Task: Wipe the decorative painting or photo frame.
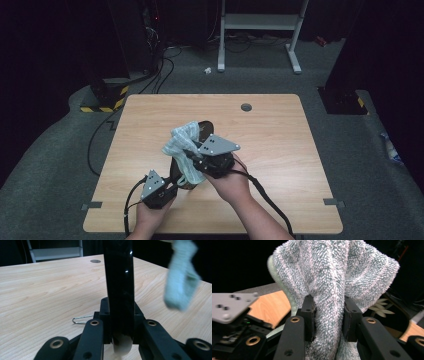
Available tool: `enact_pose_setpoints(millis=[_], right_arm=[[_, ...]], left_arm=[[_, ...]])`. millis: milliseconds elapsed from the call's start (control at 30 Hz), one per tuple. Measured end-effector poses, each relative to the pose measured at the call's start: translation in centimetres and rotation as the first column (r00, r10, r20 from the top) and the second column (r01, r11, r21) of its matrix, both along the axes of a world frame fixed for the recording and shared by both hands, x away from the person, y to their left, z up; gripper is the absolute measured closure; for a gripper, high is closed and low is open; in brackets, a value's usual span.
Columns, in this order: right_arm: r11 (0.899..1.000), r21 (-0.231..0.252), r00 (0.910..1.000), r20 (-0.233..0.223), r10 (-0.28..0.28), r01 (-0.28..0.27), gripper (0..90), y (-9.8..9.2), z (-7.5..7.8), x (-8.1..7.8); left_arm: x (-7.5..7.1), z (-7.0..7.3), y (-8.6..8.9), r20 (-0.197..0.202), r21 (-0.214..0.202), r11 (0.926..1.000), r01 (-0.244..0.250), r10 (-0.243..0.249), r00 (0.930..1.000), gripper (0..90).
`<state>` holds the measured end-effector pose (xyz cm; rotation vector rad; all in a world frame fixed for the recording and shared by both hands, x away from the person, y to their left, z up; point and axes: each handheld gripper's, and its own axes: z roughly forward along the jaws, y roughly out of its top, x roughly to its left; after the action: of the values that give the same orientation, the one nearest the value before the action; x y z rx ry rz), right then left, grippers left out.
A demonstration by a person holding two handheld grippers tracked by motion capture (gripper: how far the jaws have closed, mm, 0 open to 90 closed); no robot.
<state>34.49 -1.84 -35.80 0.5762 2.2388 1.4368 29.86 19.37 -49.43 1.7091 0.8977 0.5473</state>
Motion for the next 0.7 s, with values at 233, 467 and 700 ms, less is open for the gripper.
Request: enact_pose_setpoints(millis=[233, 467, 700], right_arm=[[0.998, 0.018, 0.9981, -0.026, -0.056, 0.057, 68.0, -1.1, -0.1, 2.0], [0.989, 0.008, 0.9876, -0.059, -0.145, 0.146, 67.9, -3.3, -0.8, 5.3], [0.987, 0.011, 0.9853, -0.054, -0.162, 0.163, 67.9, -3.8, -1.2, 6.0]], left_arm=[[0.1, 0.0, 0.1, -0.010, -0.016, 0.9999, 0.003, -0.003, 0.9999, 78.8], [0.1, 0.0, 0.1, -0.006, -0.013, 0.9999, -0.001, 0.001, 1.0000, 78.8], [0.3, 0.0, 0.0, -0.001, -0.007, 1.0000, 0.003, -0.003, 1.0000, 78.7]])
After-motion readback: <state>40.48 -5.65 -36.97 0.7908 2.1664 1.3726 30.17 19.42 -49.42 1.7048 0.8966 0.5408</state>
